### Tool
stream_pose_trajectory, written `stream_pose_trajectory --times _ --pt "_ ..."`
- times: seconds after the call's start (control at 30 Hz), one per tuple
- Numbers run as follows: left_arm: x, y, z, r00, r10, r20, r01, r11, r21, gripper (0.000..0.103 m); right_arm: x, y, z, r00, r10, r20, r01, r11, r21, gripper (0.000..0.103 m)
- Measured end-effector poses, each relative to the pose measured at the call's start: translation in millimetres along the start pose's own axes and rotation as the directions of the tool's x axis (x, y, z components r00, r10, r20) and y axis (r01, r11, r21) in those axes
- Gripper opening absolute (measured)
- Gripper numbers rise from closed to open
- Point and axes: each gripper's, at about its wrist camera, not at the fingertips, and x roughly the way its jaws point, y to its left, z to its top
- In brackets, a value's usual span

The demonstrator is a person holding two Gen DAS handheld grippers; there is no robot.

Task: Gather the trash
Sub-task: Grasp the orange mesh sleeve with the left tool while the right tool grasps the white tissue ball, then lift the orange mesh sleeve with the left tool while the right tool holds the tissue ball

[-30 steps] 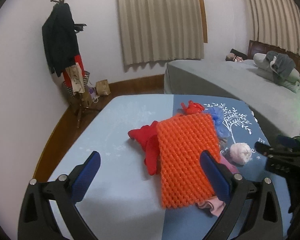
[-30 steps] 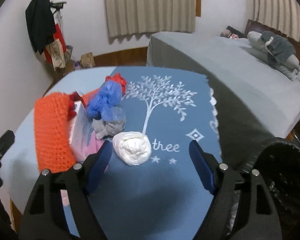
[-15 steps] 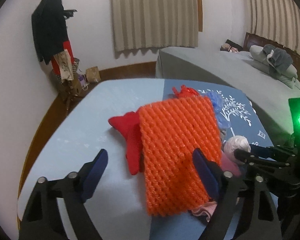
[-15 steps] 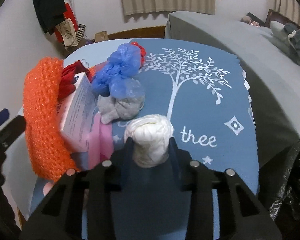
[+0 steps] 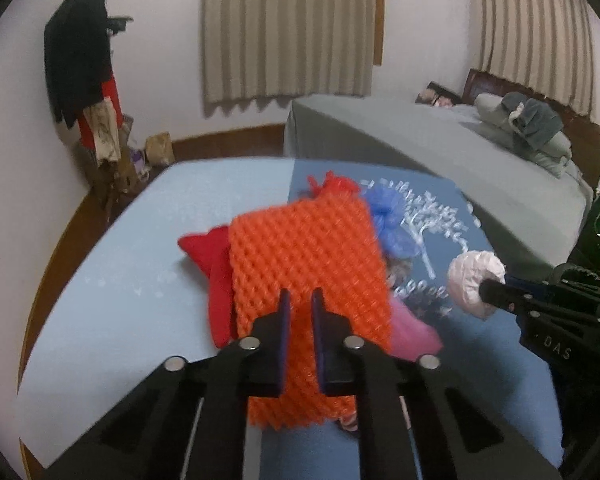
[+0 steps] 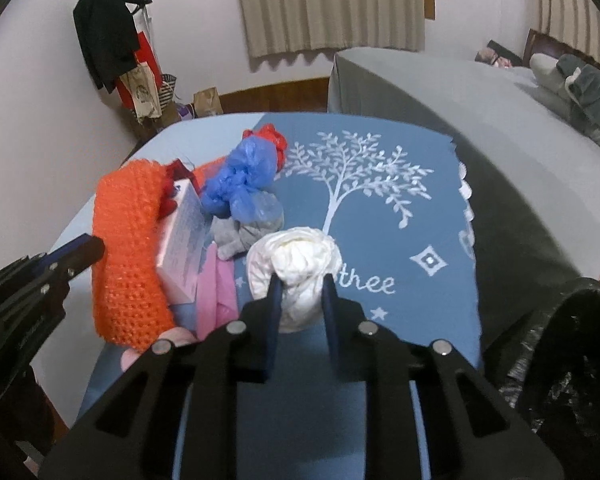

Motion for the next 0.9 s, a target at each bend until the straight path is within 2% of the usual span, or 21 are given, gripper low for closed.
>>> stream_pose_trajectory --times 0.07,0.17,0.23,0.27,0.3,0.47,0.53,0.6,0.67,0.9 --pt "-5.2 -2.6 1.7 1.0 -0.005 0.019 0.005 1.0 0.007 0.005 -5.9 -1.5 -0.4 1.0 0.003 0.005 -0.003 1.0 0.011 0.02" --pt "-9.2 -4.1 4.3 0.999 0.037 0.033 -0.037 0.999 0.007 0.006 -10.3 -2.7 -3.2 1.0 0.002 0.003 -0.002 1.0 0.002 0.02" --pt "-8.1 0.0 4.8 0.997 0.069 0.026 -0.069 0.998 -0.008 0.025 -11.8 -0.3 -7.6 1.0 0.001 -0.004 -0.001 1.0 -0.005 0.02" --pt "-7.0 2.0 3.5 0.996 0.082 0.022 -0.081 0.997 -0.014 0.05 -12.0 0.7 -9.7 1.0 0.001 -0.006 -0.001 1.0 -0.006 0.02" --pt "-5.9 4.9 2.4 0.995 0.094 0.024 -0.093 0.995 -0.021 0.063 -11.7 0.9 -12.0 1.0 0.0 -0.01 -0.001 1.0 -0.007 0.02" --pt "9.2 10.5 -6.0 0.998 0.051 -0.042 -0.052 0.998 -0.021 0.064 -8.3 0.4 -18.1 1.0 -0.005 -0.027 0.005 1.0 0.002 0.02" --pt "17.1 9.4 -9.6 0.997 0.008 -0.071 -0.01 1.0 -0.026 0.057 -8.9 0.2 -19.8 1.0 -0.01 -0.029 0.011 1.0 0.006 0.02" --pt "20.4 7.0 -11.3 0.997 -0.028 -0.075 0.026 0.999 -0.018 0.022 -9.9 -1.2 -20.4 0.999 -0.014 -0.03 0.014 1.0 0.007 0.02" --pt "17.4 0.7 -11.1 0.998 -0.038 -0.06 0.039 0.999 0.013 0.005 -12.0 -2.0 -21.2 0.999 -0.017 -0.032 0.017 1.0 0.005 0.02" --pt "-16.7 -6.8 2.3 0.997 -0.063 0.047 0.063 0.998 0.014 0.003 -23.7 -4.6 -24.1 1.0 -0.023 -0.017 0.023 1.0 0.005 0.02"
